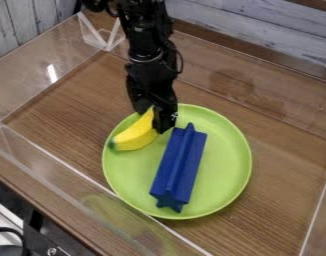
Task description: Put the banana in the green plate
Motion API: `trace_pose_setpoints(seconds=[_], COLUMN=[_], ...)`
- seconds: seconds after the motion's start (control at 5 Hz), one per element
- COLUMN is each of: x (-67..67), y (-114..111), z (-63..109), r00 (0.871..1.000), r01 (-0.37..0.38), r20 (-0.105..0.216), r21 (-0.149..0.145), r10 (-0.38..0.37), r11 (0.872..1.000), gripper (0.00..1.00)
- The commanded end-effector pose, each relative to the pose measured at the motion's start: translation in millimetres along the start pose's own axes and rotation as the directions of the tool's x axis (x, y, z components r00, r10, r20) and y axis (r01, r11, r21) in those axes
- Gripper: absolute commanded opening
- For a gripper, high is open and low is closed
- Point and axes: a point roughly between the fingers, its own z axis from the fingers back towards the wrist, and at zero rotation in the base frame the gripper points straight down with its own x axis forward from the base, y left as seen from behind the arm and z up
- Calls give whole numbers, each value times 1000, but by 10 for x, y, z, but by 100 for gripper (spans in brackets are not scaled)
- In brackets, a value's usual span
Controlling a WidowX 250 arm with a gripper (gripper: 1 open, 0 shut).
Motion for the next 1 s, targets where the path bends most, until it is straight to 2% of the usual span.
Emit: trace_pose_setpoints(seconds=[0.0, 0.2, 0.8], x=[-61, -71, -42], y=[55, 40, 82], z=[-38, -61, 355], r00=[1000, 1000, 1000], r01=[-5, 0, -18], r20=[-13, -19, 18], r21=[6, 3, 48], r10=[5, 1, 17], r11=[1000, 1000, 999], gripper=[100, 100, 100])
